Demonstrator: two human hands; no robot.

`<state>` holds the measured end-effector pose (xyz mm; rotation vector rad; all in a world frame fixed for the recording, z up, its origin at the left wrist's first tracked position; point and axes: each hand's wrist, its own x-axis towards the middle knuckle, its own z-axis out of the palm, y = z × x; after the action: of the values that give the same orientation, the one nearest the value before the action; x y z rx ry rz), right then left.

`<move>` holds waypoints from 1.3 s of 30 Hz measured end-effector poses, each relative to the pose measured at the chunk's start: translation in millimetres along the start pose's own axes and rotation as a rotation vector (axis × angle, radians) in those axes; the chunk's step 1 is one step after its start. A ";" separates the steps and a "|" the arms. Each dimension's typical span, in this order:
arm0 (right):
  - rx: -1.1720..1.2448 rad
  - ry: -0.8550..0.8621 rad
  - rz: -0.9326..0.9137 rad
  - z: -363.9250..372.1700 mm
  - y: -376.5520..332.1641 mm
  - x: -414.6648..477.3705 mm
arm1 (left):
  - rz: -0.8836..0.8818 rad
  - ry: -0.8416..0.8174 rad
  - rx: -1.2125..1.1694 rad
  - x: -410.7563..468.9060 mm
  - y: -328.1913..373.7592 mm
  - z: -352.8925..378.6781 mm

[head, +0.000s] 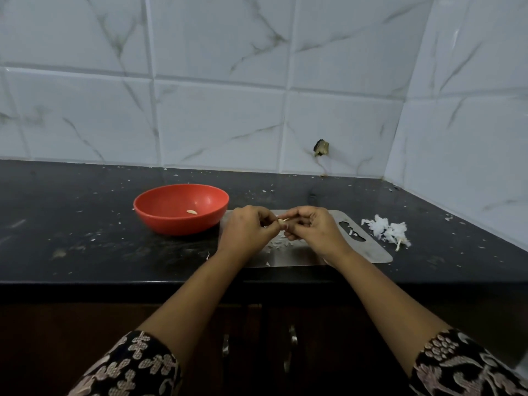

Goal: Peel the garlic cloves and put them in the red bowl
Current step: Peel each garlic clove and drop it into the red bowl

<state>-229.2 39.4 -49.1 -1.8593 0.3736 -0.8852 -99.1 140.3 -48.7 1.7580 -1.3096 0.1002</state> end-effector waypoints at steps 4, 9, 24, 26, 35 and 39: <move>0.011 -0.041 0.015 -1.1 -0.3 0.3 | -0.043 -0.005 -0.012 1.5 1.7 0.8; 0.054 -0.041 0.042 -1.7 -0.1 0.6 | -0.077 -0.017 -0.047 4.9 -2.5 2.6; 0.119 -0.048 0.062 -1.6 -2.1 2.0 | -0.140 -0.042 -0.148 4.0 -8.4 1.0; 0.117 -0.051 0.070 -1.2 -2.5 3.2 | -0.138 -0.052 -0.144 3.2 -8.3 1.2; 0.121 0.009 0.144 -2.0 -1.9 5.1 | -0.034 -0.052 -0.315 -1.4 -0.2 -0.5; 0.092 0.007 0.151 -2.7 -4.5 3.0 | 0.013 -0.014 -0.246 -2.2 0.6 -1.9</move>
<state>-229.6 37.8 -43.3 -1.7201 0.4639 -0.7931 -99.7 143.2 -48.4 1.5446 -1.2854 -0.0643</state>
